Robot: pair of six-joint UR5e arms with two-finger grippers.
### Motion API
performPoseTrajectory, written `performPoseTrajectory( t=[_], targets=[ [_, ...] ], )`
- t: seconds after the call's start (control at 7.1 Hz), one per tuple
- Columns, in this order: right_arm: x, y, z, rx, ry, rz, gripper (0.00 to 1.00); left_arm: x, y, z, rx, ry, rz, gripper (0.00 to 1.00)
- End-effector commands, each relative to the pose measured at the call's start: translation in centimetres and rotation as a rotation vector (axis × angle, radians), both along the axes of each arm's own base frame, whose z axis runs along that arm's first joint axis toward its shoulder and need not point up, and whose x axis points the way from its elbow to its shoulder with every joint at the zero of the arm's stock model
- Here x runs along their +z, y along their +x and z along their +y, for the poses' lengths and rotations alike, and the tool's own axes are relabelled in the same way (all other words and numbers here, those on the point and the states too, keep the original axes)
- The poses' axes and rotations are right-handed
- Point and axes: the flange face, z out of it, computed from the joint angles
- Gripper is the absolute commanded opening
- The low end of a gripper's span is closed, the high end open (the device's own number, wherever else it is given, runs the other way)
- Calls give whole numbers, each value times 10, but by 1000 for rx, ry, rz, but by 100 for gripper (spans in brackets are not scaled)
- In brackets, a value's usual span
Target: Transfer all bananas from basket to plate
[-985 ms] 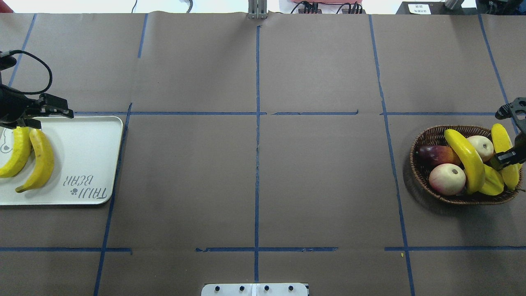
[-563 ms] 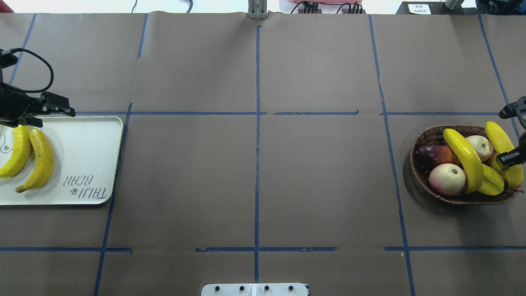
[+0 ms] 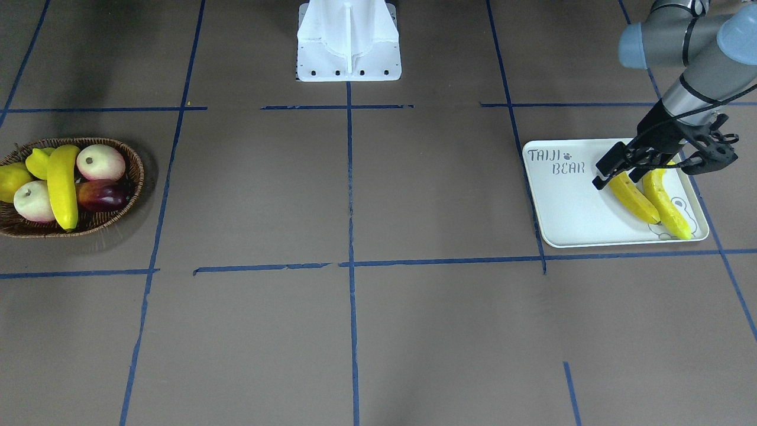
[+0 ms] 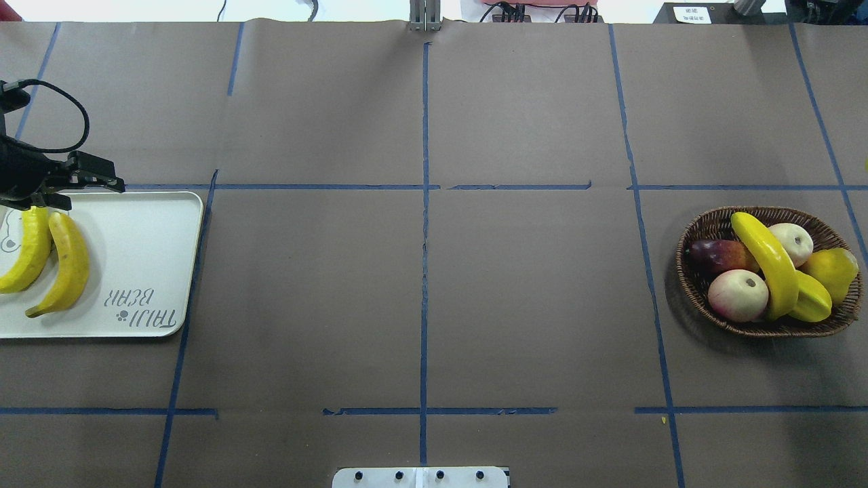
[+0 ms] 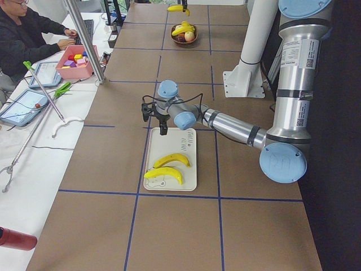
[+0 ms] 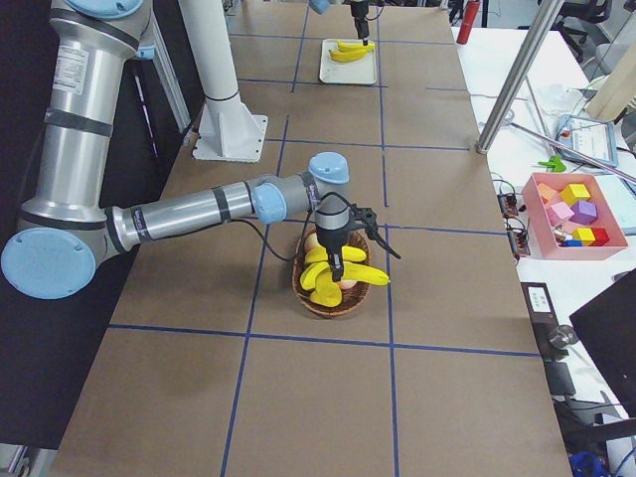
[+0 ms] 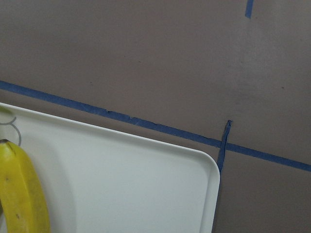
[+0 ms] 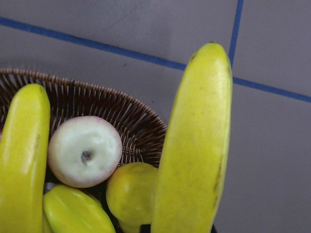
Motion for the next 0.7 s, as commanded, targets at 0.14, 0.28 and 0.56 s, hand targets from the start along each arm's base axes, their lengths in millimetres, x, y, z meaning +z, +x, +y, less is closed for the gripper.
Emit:
performPoseTrajectory(
  t=[0.14, 0.28, 0.56],
  targets=[
    [-108, -33, -35, 16, -47, -376, 0, -7, 3, -1, 6, 6, 14, 100],
    [-154, -55, -52, 35, -99, -478, 1, -19, 4, -2, -38, -30, 51, 100],
    [-260, -136, -62, -15, -75, -594, 1, -102, 25, -16, -152, -88, 255, 100]
  ],
)
